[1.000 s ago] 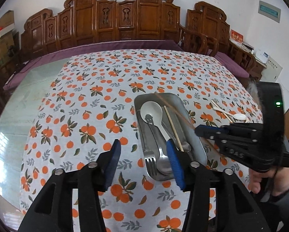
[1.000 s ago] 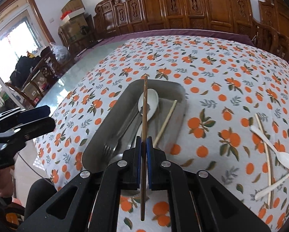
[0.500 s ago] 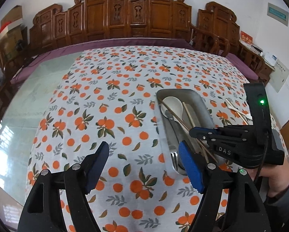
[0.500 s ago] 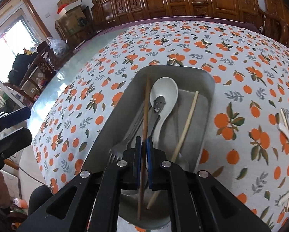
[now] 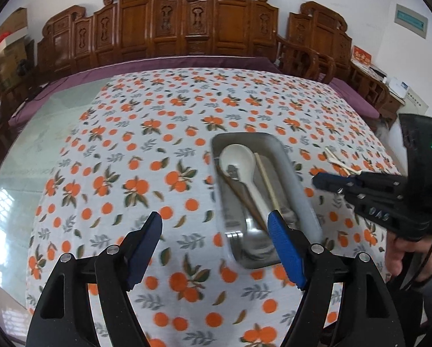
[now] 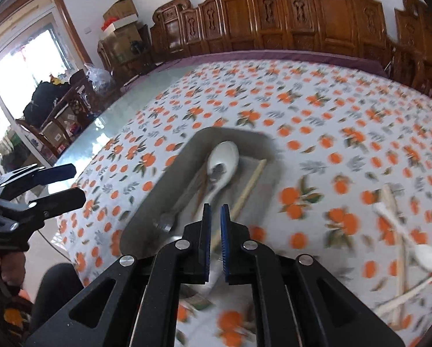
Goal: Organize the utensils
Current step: 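Reach the right gripper to the white plastic spoon and grasp its handle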
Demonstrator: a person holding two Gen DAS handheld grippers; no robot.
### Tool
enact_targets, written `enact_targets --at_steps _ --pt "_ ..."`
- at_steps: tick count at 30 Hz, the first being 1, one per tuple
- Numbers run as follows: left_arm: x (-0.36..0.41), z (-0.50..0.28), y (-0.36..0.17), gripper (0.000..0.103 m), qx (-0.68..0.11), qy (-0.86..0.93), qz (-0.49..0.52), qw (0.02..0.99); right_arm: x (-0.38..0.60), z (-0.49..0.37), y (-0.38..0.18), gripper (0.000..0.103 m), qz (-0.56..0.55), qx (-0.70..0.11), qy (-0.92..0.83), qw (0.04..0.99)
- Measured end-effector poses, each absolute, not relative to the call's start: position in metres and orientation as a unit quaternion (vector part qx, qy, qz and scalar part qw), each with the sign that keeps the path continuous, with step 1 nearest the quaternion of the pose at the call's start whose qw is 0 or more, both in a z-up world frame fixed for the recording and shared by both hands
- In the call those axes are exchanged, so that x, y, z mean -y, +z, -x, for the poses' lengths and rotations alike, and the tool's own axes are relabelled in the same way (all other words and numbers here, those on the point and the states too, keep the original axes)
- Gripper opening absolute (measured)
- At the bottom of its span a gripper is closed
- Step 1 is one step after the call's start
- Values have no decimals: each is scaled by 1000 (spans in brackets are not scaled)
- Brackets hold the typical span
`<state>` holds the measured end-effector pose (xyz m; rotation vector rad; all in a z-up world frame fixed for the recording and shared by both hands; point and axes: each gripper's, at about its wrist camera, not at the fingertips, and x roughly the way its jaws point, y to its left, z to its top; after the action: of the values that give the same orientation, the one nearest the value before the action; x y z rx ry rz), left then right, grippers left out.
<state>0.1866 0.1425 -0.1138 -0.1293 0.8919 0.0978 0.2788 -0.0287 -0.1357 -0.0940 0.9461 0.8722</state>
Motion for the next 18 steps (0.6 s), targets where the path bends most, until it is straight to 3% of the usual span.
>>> enact_targets --at_steps 11,14,18 --pt "-85 -209 -112 72 -423 3 58 904 154 -321 -128 9 44 -432 317 843" --pt "-70 -214 -113 72 -420 -7 59 905 184 -323 -142 17 39 -443 283 850" --pt "-51 -221 -116 72 -420 -20 55 905 214 -327 -162 18 38 -459 253 851"
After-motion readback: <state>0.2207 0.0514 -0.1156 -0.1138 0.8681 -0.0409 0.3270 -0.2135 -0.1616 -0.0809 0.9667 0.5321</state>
